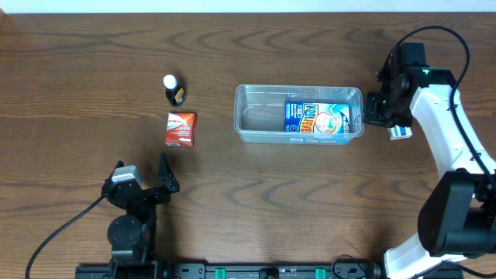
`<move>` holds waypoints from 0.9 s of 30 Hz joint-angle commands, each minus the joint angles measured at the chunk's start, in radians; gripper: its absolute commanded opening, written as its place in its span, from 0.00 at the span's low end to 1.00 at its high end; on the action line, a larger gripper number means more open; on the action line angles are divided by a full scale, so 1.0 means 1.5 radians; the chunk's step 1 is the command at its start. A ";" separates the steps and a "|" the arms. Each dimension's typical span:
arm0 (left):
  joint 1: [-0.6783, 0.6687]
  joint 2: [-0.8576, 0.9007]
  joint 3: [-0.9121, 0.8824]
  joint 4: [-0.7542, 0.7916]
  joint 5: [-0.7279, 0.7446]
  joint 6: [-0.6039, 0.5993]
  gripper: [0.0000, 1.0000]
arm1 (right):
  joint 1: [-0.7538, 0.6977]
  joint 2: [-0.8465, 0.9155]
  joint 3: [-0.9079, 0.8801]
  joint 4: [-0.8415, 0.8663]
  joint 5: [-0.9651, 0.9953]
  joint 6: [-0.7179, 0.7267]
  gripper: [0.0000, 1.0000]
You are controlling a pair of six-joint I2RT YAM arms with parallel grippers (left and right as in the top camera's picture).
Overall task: Pack container
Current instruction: 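Move the right gripper back over the white Panadol box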
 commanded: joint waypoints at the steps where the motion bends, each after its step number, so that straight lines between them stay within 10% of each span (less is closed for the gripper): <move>1: 0.003 -0.004 -0.022 -0.009 -0.008 -0.004 0.98 | 0.005 0.003 -0.002 -0.002 -0.034 -0.045 0.01; 27: 0.003 -0.004 -0.022 -0.009 -0.008 -0.004 0.98 | 0.005 0.005 -0.002 0.051 -0.028 -0.094 0.01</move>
